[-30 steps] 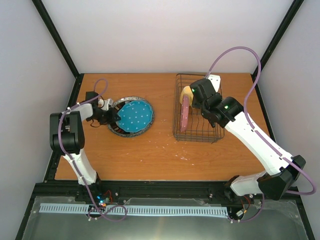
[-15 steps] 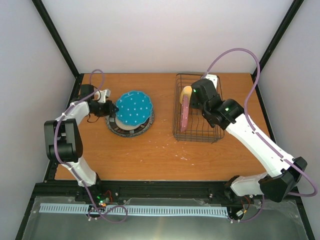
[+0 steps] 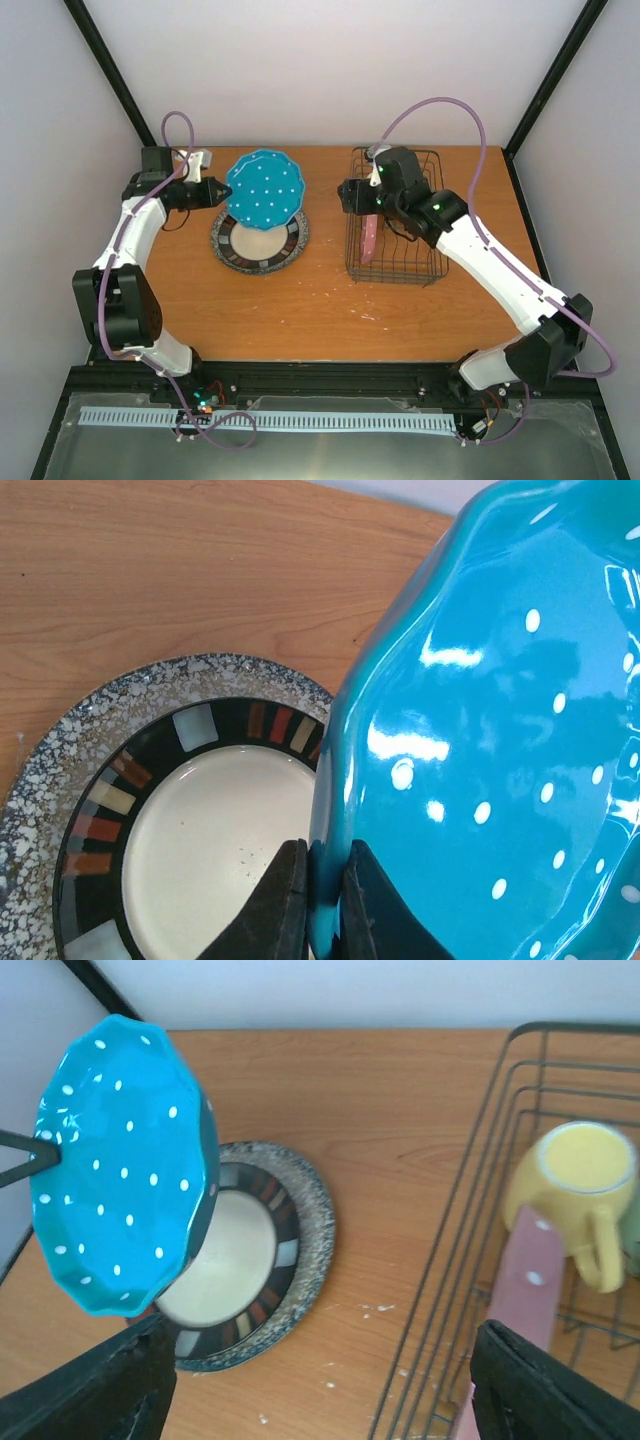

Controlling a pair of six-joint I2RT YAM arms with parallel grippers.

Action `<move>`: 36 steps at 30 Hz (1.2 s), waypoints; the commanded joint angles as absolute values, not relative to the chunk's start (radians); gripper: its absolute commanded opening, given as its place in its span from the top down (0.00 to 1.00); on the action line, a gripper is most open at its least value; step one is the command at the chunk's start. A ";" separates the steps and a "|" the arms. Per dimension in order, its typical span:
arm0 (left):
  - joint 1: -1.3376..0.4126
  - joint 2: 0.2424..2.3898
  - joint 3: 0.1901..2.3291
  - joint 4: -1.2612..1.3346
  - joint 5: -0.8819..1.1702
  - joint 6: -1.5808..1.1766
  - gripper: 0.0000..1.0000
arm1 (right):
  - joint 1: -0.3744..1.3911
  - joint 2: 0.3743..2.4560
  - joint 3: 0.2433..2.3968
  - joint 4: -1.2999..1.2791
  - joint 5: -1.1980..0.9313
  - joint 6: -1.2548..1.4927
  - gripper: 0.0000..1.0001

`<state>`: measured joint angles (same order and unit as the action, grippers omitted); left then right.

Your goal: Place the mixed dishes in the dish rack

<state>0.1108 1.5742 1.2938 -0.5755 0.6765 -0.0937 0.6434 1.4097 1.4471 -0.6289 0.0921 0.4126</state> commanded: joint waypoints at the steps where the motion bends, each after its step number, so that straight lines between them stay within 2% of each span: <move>1: 0.107 1.485 1.394 -0.601 0.750 -0.076 0.99 | 0.583 1.436 1.481 -0.556 -0.160 0.436 0.19; 4: 0.107 1.459 1.405 -0.608 0.756 -0.080 0.99 | 0.561 1.464 1.483 -0.518 -0.276 0.460 0.18; 15: 0.107 1.392 1.411 -0.637 0.830 -0.087 0.99 | 0.557 1.644 1.535 -0.427 -0.502 0.493 0.17; 24: 0.107 1.356 1.366 -0.616 0.847 -0.100 0.99 | 0.556 1.697 1.513 -0.206 -0.651 0.623 0.17; 36: 0.107 1.382 1.378 -0.609 0.817 -0.089 0.99 | 0.539 1.618 1.499 -0.228 -0.663 0.601 0.20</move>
<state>0.1234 1.3907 1.3445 -0.6720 0.7292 -0.0792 0.5331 1.6852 1.5005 -0.2951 -0.5922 0.6033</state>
